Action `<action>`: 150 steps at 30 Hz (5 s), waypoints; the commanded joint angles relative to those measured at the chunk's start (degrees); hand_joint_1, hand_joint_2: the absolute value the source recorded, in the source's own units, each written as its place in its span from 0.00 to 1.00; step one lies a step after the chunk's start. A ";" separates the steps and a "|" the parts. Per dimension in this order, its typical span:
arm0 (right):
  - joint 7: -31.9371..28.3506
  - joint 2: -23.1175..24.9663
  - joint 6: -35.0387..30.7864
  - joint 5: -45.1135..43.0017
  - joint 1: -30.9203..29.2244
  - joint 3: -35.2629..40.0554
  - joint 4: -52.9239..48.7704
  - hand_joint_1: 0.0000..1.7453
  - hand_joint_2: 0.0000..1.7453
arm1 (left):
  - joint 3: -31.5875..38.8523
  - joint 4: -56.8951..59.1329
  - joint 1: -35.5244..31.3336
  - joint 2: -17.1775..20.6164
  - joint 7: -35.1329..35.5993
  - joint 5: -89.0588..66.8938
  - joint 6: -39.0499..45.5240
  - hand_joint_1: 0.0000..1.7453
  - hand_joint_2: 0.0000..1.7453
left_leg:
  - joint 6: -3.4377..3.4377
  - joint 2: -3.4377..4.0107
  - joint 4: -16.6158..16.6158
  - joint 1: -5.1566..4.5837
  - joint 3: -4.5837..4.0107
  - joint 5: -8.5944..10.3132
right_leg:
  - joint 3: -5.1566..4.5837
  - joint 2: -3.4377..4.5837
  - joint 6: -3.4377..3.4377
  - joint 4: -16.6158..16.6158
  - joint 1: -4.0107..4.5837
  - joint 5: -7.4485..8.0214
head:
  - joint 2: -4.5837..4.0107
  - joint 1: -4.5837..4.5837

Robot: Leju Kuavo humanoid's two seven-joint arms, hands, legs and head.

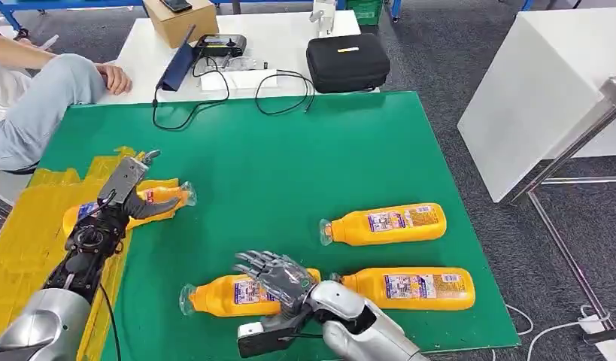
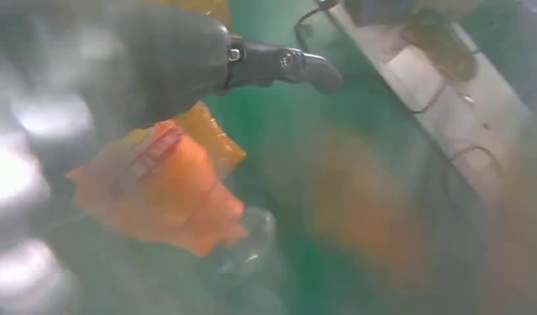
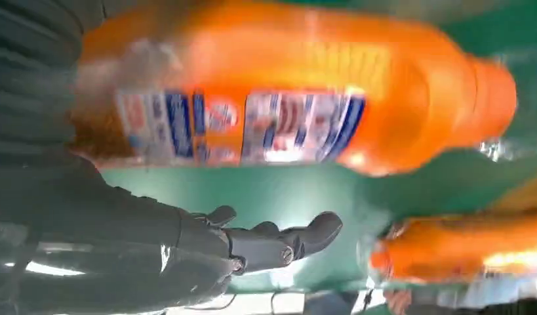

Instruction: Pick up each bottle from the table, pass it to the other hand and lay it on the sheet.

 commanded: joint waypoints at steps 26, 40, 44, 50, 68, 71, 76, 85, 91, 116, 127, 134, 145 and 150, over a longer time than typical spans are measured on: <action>16.33 0.76 -2.06 6.00 -11.70 9.04 18.43 0.23 1.00 | 4.05 2.15 6.53 -0.06 -0.52 6.13 0.51 0.00 1.00 | -0.04 0.10 -0.10 -0.01 0.77 -0.05 | 0.74 0.09 0.00 -0.12 0.00 0.00 | 0.00 0.00; 19.77 1.54 -3.01 8.41 -12.08 7.32 19.01 0.74 1.00 | 4.37 1.48 7.17 -0.20 -0.32 6.43 0.42 0.00 1.00 | -0.03 0.09 -0.09 0.00 0.93 -0.03 | 0.84 0.05 -0.01 -0.06 0.00 0.00 | 0.00 0.00; 22.66 2.97 -3.20 11.63 -13.66 4.33 21.75 0.60 1.00 | 4.43 1.13 7.38 -0.55 -0.25 6.43 0.25 0.00 1.00 | -0.03 0.10 -0.08 -0.02 0.90 -0.03 | 0.82 0.07 -0.01 -0.03 -0.03 0.00 | 0.00 0.00; 24.25 4.38 -3.46 13.52 -14.24 1.61 24.04 0.76 1.00 | 3.94 0.51 7.40 -1.36 -0.33 6.22 0.17 0.00 1.00 | -0.04 0.12 -0.09 0.02 0.92 -0.07 | 0.85 0.08 -0.01 -0.08 0.02 -0.01 | 0.00 0.00; 20.75 6.92 -14.97 10.87 -12.74 -12.09 23.91 1.00 1.00 | 0.88 2.28 4.66 -4.97 -0.29 5.86 -0.39 0.00 1.00 | -0.04 -0.11 -0.04 -0.02 0.71 -0.02 | 0.72 -0.15 0.00 -0.03 -0.01 -0.05 | 0.00 0.02; 18.29 7.23 -18.60 9.80 -11.51 -15.14 22.78 1.00 1.00 | 0.30 2.47 4.31 -5.37 -0.23 5.89 -0.30 0.00 1.00 | -0.04 -0.18 -0.02 0.02 0.68 -0.03 | 0.73 -0.22 0.01 -0.07 0.03 -0.06 | 0.00 0.00; 7.87 8.64 -25.43 1.79 -7.72 -22.82 15.34 1.00 1.00 | -0.57 3.28 3.30 -6.42 0.05 6.07 0.41 0.00 1.00 | -0.04 -0.12 -0.01 0.00 0.59 -0.05 | 0.60 -0.15 0.00 -0.02 0.00 -0.07 | 0.00 0.02; -5.84 9.50 -26.30 -16.42 2.70 -31.20 -7.67 1.00 1.00 | -3.48 -1.11 4.73 -9.44 0.07 6.57 -0.80 0.00 1.00 | -0.03 -0.23 0.07 0.03 0.45 -0.14 | 0.55 -0.27 0.04 0.00 0.03 -0.18 | 0.00 0.00; -8.00 10.17 -26.34 -18.68 3.91 -31.90 -8.42 1.00 1.00 | -4.75 -6.61 6.15 -10.73 1.54 13.15 -6.95 0.00 1.00 | -0.03 -0.09 0.02 0.00 0.29 -0.08 | 0.33 -0.11 0.02 -0.02 0.01 -0.09 | 0.00 0.00; -9.40 10.28 -28.44 -16.98 7.04 -32.27 -9.58 1.00 1.00 | -23.60 -41.84 14.53 -7.90 12.36 45.72 -17.06 0.00 1.00 | -0.06 -0.02 0.03 0.01 0.11 -0.10 | 0.12 -0.04 -0.01 0.01 0.02 -0.09 | 0.00 0.00; -9.76 12.53 -31.98 -9.37 5.18 -26.21 -6.78 1.00 1.00 | -30.41 -41.75 14.87 -8.55 12.65 44.40 -14.88 0.00 1.00 | -0.05 0.01 0.04 0.03 0.20 -0.15 | 0.20 -0.01 0.00 0.00 0.03 -0.12 | 0.00 0.00; -11.22 13.45 -32.29 -6.83 5.15 -17.95 -7.71 1.00 1.00 | -30.23 -37.84 13.47 -8.87 11.88 45.15 -13.64 0.00 1.00 | -0.06 0.04 0.03 0.06 0.27 -0.16 | 0.28 0.01 0.00 -0.03 0.06 -0.12 | -0.02 0.00; -10.65 13.31 -32.49 -4.10 5.57 -11.29 -5.76 1.00 1.00 | -28.85 -35.17 12.91 -8.87 11.70 46.96 -13.53 0.00 1.00 | -0.05 -0.01 -0.06 0.01 0.18 -0.08 | 0.17 -0.04 0.00 -0.08 0.01 -0.08 | 0.00 0.02; -10.72 13.19 -34.04 -5.37 2.62 -4.98 3.48 1.00 1.00 | -26.87 -31.99 11.59 -9.49 11.10 48.89 -13.57 0.00 1.00 | -0.07 0.03 -0.08 0.04 0.27 -0.10 | 0.27 0.01 -0.02 -0.11 0.04 -0.08 | 0.00 0.02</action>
